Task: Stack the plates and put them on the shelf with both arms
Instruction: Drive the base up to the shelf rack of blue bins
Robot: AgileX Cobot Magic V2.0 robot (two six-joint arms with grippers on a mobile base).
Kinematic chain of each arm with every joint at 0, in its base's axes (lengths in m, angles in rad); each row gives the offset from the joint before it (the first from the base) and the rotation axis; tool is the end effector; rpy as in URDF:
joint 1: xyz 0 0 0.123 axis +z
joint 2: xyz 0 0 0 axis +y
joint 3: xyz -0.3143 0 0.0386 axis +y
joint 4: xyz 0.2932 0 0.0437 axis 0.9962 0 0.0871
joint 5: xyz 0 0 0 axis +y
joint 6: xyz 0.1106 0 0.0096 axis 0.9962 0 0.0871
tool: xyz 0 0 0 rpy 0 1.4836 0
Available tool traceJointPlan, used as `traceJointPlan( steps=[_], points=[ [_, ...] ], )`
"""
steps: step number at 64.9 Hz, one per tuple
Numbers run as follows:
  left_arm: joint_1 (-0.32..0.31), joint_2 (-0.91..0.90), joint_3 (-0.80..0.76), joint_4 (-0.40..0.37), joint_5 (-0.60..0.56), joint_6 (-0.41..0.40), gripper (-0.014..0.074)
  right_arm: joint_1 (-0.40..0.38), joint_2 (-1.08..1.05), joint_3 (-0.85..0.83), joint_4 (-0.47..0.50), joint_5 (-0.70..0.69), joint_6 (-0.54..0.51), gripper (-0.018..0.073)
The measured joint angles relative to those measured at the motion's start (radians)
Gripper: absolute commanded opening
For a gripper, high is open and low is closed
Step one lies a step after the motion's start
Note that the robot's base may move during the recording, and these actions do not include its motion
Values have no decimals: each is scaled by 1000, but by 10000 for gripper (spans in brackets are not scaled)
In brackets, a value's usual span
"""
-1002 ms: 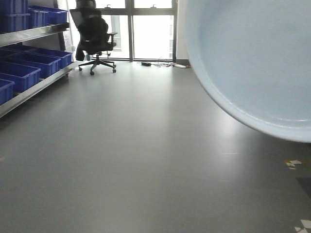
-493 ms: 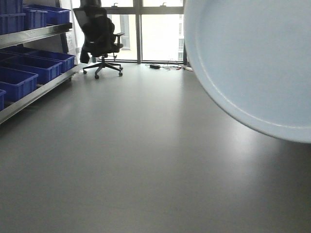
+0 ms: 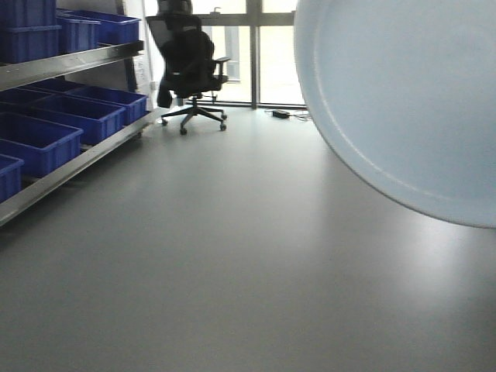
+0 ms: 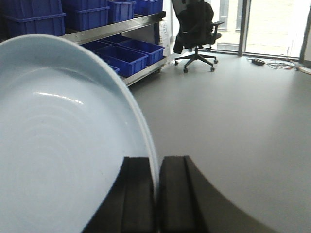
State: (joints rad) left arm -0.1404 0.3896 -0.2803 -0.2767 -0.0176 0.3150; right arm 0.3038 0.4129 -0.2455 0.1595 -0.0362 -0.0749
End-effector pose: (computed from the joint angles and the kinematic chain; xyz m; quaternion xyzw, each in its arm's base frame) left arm 0.1299 -0.0178 0.2889 0.0616 0.7063 -0.0343 0.7044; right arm 0.1289 0.0398 0.2737 -0.0771 0.7185 0.1313 0.6786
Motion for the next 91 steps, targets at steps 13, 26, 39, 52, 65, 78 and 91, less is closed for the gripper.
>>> traceJointPlan(
  steps=[13,26,39,52,65,78,91],
  points=[
    [0,0,0,0,0,0,83,0,-3,0,0,0,0,57],
    [0,0,0,0,0,0,83,0,-3,0,0,0,0,57],
    [0,0,0,0,0,0,83,0,-3,0,0,0,0,57],
    [0,0,0,0,0,0,83,0,-3,0,0,0,0,57],
    [0,0,0,0,0,0,83,0,-3,0,0,0,0,57],
    [0,0,0,0,0,0,83,0,-3,0,0,0,0,57],
    [0,0,0,0,0,0,83,0,-3,0,0,0,0,57]
  ],
)
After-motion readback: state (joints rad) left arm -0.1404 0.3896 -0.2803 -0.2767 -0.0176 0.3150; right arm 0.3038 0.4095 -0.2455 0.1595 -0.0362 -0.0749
